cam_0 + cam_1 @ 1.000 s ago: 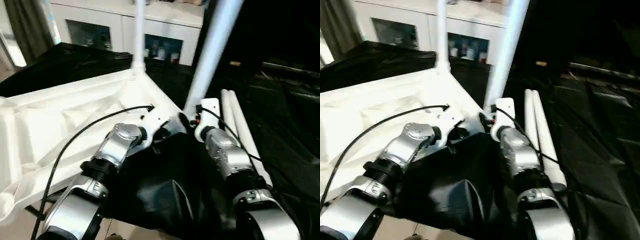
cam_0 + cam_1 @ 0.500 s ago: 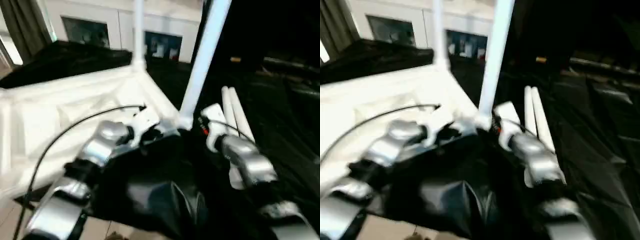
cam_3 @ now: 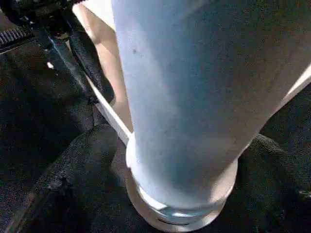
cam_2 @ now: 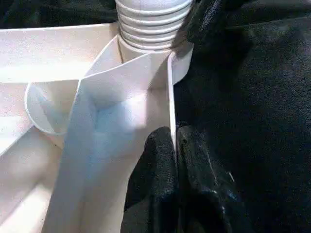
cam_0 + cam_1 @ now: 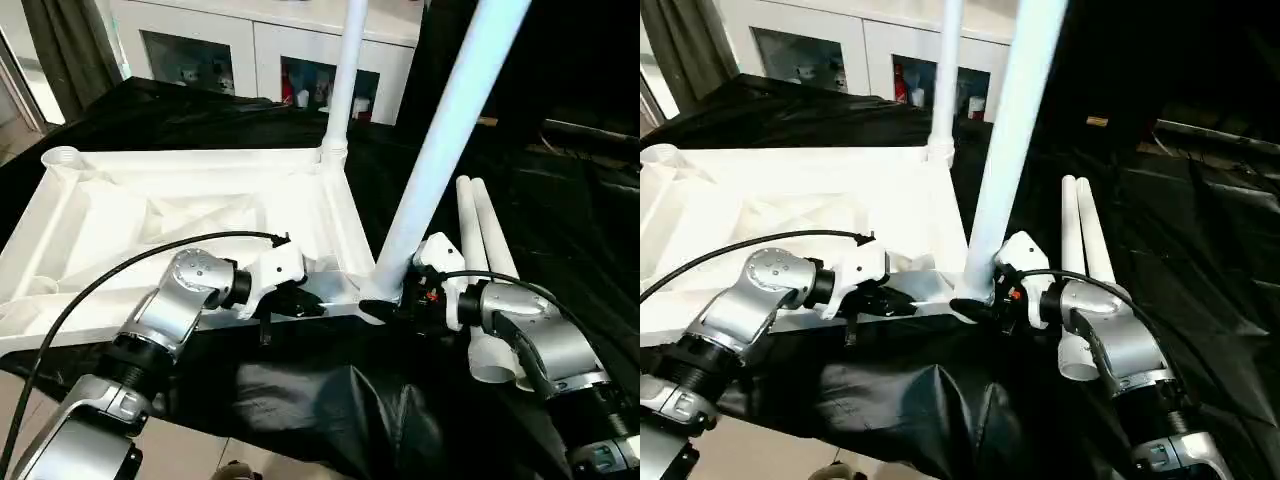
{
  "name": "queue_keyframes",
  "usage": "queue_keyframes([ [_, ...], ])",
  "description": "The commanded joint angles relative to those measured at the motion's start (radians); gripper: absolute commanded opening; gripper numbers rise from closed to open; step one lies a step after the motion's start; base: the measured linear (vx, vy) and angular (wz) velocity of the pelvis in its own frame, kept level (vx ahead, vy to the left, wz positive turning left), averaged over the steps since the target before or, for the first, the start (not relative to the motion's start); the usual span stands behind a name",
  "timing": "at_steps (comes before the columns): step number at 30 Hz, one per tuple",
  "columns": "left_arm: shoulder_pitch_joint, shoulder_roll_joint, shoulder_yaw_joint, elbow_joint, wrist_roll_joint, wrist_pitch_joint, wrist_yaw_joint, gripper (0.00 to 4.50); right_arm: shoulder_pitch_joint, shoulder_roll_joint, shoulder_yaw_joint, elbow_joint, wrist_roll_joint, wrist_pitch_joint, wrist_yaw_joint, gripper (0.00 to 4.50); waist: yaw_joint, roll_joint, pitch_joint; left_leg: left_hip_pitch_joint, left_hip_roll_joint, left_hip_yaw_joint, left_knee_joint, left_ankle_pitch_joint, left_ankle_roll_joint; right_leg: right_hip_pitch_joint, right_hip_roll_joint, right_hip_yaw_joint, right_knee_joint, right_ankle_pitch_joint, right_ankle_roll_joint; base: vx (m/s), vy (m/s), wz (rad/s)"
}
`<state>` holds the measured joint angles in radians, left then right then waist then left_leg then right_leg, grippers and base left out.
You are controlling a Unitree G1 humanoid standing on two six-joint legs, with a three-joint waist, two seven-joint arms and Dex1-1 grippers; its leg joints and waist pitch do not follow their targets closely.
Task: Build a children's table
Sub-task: Rotate leg to tighten
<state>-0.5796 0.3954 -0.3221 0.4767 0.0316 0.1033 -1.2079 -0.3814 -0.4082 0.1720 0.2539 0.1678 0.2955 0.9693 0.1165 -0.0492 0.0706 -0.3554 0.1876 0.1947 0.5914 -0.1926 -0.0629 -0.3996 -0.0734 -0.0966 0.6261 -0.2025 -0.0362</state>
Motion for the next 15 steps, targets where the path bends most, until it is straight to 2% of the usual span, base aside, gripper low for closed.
queue_keyframes([
  [1, 0.002, -0.005, -0.003, -0.037, -0.032, -0.024, -0.015, 0.0, 0.007, -0.019, 0.004, -0.031, 0.017, 0.008, 0.02, 3.86, -0.001, 0.005, -0.066, 0.007, 0.057, -0.027, -0.068, -0.138, 0.039, 0.057, -0.093, 0.072, -0.079, -0.142, -0.192, 0.0, 0.0, 0.0],
  [4, 0.008, 0.0, -0.001, -0.044, -0.033, -0.02, -0.02, 0.0, 0.015, -0.029, 0.008, -0.04, 0.014, 0.01, 0.032, 3.86, -0.001, 0.005, -0.066, 0.004, 0.056, -0.027, -0.067, -0.126, 0.045, 0.059, -0.093, 0.072, -0.076, -0.125, -0.193, 0.0, 0.0, 0.0],
  [11, 0.008, -0.001, 0.001, -0.039, -0.027, -0.022, -0.018, 0.0, 0.019, -0.026, 0.002, -0.034, 0.008, 0.006, 0.022, 3.17, -0.001, 0.005, -0.066, 0.006, 0.055, -0.027, -0.067, -0.138, 0.042, 0.057, -0.093, 0.071, -0.081, -0.156, -0.188, 0.0, 0.0, 0.0],
  [15, 0.008, 0.001, 0.001, -0.039, -0.026, -0.023, -0.014, 0.0, 0.021, -0.017, 0.001, -0.026, 0.004, 0.005, 0.008, 2.93, -0.001, 0.006, -0.067, 0.005, 0.055, -0.027, -0.066, -0.128, 0.043, 0.059, -0.092, 0.071, -0.078, -0.137, -0.19, 0.0, 0.0, 0.0],
])
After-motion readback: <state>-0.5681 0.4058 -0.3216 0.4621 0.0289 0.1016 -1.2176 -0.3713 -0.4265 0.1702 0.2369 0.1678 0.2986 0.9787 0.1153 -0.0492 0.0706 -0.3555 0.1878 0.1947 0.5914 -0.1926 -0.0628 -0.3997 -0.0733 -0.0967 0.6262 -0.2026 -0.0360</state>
